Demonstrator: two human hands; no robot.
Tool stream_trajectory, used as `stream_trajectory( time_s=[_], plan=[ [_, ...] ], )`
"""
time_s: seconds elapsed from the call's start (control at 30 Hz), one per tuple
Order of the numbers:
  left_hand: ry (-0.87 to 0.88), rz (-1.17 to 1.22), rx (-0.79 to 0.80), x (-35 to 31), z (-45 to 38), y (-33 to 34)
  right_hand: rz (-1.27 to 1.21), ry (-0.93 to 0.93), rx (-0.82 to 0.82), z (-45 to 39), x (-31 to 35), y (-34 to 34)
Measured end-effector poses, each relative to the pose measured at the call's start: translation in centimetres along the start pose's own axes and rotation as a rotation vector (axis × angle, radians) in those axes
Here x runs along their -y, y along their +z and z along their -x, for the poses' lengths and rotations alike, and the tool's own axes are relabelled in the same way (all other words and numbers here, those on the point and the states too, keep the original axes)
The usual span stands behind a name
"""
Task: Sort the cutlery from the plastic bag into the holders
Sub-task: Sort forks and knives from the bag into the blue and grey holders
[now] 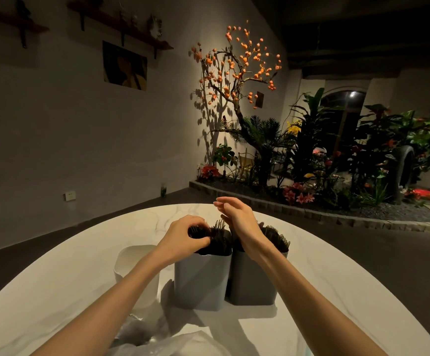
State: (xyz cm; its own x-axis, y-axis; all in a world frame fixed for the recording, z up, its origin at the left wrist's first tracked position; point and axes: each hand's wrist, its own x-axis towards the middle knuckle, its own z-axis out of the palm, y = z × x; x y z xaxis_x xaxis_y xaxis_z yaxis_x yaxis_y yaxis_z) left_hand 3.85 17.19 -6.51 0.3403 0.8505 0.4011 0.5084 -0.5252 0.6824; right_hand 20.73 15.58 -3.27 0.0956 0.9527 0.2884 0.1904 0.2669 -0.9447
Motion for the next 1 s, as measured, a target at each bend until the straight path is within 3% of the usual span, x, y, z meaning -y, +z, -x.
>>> stream_trajectory(
  time_s=[0.17, 0.27, 0.4, 0.57, 0.7, 0.77, 0.9, 1.0],
  plan=[
    [-0.012, 0.137, 0.033, 0.4, 0.5, 0.0, 0.541, -0.137, 0.291, 2.9, 0.2, 0.9],
    [-0.023, 0.194, -0.031, 0.5, 1.1, -0.1, 0.708, -0.240, 0.136, 4.0, 0.1, 1.3],
    [-0.058, 0.246, -0.133, -0.2, 2.1, -0.9, 1.020, -0.368, 0.259, 4.2, -0.3, 1.6],
    [-0.087, 0.235, -0.185, -1.5, 3.9, -2.6, 0.972, -0.259, 0.332, 3.9, 0.5, 1.2],
    [-0.015, 0.252, -0.149, -5.2, 7.4, -5.1, 0.680, -0.317, 0.103, 7.4, 3.8, 1.0],
    [0.013, 0.290, -0.120, -7.0, 9.5, -6.3, 0.649, -0.346, 0.187, 10.8, 5.1, 1.2],
    [0.020, 0.314, -0.080, -9.0, 15.9, -6.6, 0.646, -0.238, 0.514, 18.2, 4.8, 1.9],
    [-0.029, 0.176, 0.166, -8.3, 20.5, -6.0, 0.720, -0.135, 0.656, 22.2, 2.6, 3.4]
  ],
)
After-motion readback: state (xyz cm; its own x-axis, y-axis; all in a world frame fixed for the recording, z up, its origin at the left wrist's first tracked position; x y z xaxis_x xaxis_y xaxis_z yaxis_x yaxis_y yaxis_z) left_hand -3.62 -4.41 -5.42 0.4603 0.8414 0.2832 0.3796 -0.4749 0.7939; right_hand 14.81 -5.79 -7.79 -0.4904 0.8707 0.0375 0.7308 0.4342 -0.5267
